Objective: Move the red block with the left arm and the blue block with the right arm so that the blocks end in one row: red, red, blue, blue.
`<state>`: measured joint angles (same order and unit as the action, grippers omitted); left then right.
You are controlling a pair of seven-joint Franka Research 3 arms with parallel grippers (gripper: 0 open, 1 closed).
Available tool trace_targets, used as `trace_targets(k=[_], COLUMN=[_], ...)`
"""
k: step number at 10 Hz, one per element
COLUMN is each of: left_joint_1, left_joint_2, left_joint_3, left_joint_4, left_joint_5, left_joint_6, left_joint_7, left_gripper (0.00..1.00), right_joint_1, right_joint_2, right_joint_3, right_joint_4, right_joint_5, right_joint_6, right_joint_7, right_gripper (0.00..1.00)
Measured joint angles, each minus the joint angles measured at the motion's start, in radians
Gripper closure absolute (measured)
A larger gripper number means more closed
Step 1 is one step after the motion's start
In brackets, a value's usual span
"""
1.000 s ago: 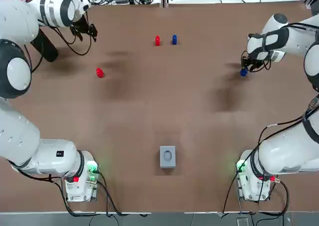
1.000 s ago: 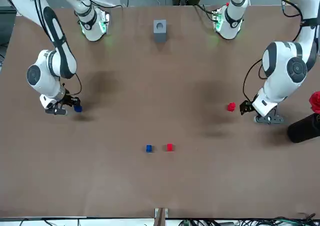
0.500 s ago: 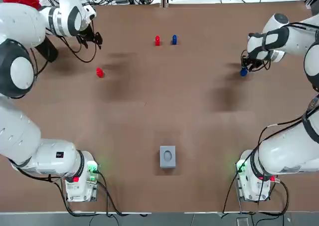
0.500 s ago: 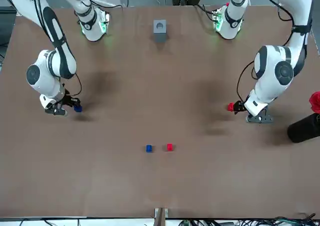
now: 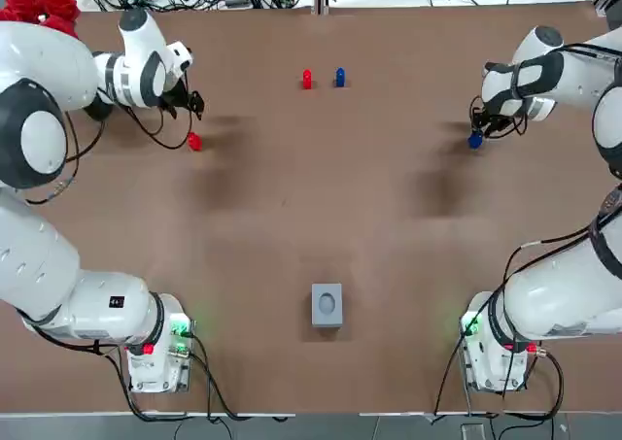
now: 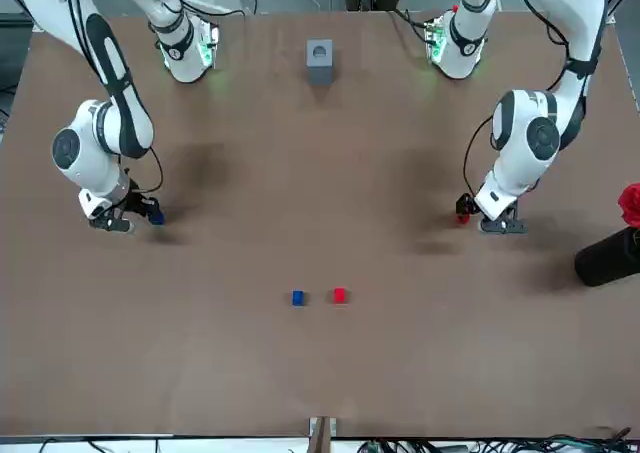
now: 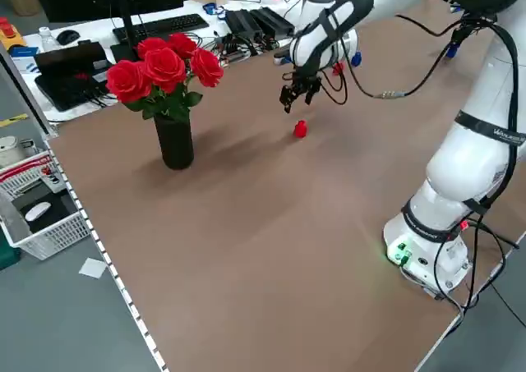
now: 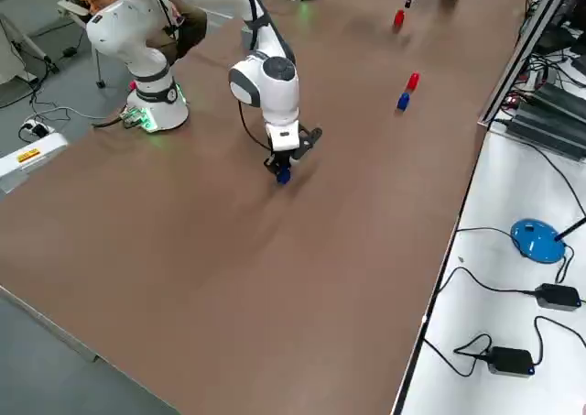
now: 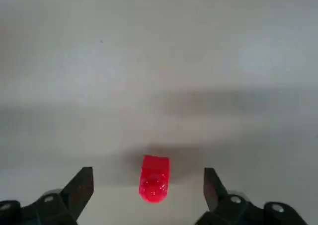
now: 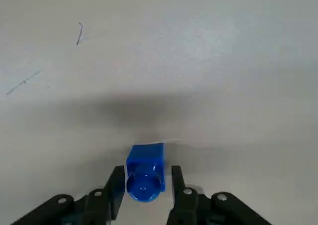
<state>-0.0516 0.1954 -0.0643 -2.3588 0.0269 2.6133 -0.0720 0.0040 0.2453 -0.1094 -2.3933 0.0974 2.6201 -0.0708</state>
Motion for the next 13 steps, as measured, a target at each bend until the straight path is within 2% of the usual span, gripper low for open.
trace_targets(k=[2, 8, 13], left_joint_1=[0.0, 0.0, 0.004], left_joint_2=[0.0, 0.0, 0.0], left_joint_3=[0.0, 0.0, 0.001], left_joint_4=[-0.036, -0.051, -0.07], left_joint_5=[0.0, 0.0, 0.0], left_joint_6=[0.031, 0.033, 0.033], left_joint_7=[0.0, 0.003, 0.003], left_gripper=[0.02, 0.02, 0.06], right_joint_1=[0.0, 0.001, 0.013], right_joint_2=[0.003, 0.009, 0.024], right_joint_3=[0.001, 0.005, 0.008], right_joint_4=[0.0, 0.001, 0.011], right_joint_5=[0.003, 0.017, 0.02], right_joint_6=[0.003, 0.013, 0.053], right_joint_7=[0.0, 0.0, 0.0], right_gripper=[0.58, 0.7, 0.7])
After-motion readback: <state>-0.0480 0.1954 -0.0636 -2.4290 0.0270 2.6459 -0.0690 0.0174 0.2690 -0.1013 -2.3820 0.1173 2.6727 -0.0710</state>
